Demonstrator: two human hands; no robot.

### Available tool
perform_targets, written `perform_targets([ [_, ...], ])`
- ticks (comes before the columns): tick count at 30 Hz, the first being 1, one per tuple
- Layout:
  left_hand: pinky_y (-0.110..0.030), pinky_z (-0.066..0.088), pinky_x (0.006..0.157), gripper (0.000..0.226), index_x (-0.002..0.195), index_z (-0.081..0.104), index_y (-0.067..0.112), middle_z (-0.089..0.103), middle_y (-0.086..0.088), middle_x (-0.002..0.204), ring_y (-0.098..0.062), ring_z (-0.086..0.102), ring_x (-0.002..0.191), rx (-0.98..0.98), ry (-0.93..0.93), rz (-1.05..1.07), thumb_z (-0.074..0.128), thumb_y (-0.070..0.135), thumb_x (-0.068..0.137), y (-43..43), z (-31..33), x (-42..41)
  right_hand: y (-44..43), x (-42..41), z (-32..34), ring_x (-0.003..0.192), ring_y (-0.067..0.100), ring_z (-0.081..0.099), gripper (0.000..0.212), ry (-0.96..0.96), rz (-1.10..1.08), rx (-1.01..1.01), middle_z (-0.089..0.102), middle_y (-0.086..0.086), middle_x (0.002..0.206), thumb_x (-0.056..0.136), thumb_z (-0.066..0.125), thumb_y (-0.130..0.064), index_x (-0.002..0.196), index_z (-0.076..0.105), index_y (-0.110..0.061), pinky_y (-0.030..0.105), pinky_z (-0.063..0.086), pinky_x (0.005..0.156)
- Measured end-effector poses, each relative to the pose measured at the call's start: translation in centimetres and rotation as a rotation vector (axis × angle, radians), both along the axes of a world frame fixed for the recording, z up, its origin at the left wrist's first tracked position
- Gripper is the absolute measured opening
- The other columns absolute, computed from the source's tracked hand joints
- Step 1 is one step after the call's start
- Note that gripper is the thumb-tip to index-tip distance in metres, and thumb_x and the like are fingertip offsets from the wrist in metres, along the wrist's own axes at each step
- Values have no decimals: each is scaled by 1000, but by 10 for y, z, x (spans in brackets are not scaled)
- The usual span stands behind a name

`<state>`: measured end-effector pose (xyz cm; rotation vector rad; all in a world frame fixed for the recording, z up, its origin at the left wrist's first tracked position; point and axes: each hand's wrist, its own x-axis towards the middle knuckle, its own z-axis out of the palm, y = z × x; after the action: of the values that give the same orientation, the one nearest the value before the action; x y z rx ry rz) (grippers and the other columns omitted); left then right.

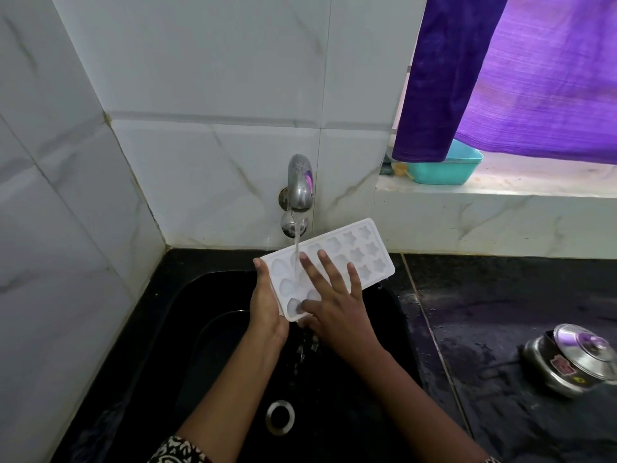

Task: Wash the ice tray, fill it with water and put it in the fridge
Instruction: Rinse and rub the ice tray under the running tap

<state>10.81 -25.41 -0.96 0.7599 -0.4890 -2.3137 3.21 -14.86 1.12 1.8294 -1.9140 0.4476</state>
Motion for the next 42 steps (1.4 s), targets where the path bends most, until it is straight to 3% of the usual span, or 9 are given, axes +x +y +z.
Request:
perform_targets([
  [6,-50,54,86,81,123,61,12,70,-17,116,-36,67,105,15,-23,5,36,78,83,-5,7,-1,-2,5,-18,142,31,17,9,47,3,4,25,7,153,84,59,-32,92,63,-31,59,26,106],
  [9,-49,53,86,81,125,60,12,70,-17,115,-37,68,104,38,-36,15,35,77,84,-1,2,2,-3,0,-18,143,33,8,12,35,82,46,17,4,155,85,50,-34,87,61,-32,58,19,108],
  [15,-49,54,83,82,126,61,14,69,-16,117,-36,68,102,18,-42,-9,31,79,84,4,-5,5,0,0,-19,142,29,21,14,14,56,15,31,3,153,69,75,-36,76,63,-37,57,24,110],
  [20,-47,55,82,84,127,61,13,69,-16,117,-37,67,104,29,-54,3,30,79,84,-1,-1,9,1,6,-23,141,27,25,17,98,5,2,28,4,152,76,70,-39,92,65,-36,56,25,106],
  [26,-45,58,73,85,124,62,11,69,-18,117,-37,68,102,44,-43,-4,36,80,81,3,-5,12,-1,12,-18,140,26,29,16,94,-2,-11,27,4,151,70,76,-40,67,62,-32,54,24,106],
  [31,-39,59,63,81,116,65,7,72,-18,110,-34,71,95,49,-16,31,37,76,84,6,-4,11,-1,25,-19,140,29,28,4,90,-15,-29,32,5,152,78,65,-31,75,63,-29,58,32,106],
  [34,-38,59,65,83,119,63,8,72,-17,110,-34,71,96,45,-84,40,37,78,83,7,-7,13,2,26,-22,141,28,27,9,106,37,-17,34,2,152,82,56,-30,76,62,-28,56,35,105],
  [38,-45,53,79,85,129,58,9,68,-19,119,-37,68,104,82,-24,15,34,78,84,11,-5,13,2,17,-15,139,26,34,18,48,8,-1,40,2,149,65,80,-35,66,62,-33,53,28,109],
  [42,-52,45,98,90,137,52,9,61,-19,130,-41,58,119,90,24,-1,36,78,83,9,0,12,5,16,-19,139,27,32,14,42,-27,-4,39,5,149,70,73,-38,81,65,-37,55,35,105],
])
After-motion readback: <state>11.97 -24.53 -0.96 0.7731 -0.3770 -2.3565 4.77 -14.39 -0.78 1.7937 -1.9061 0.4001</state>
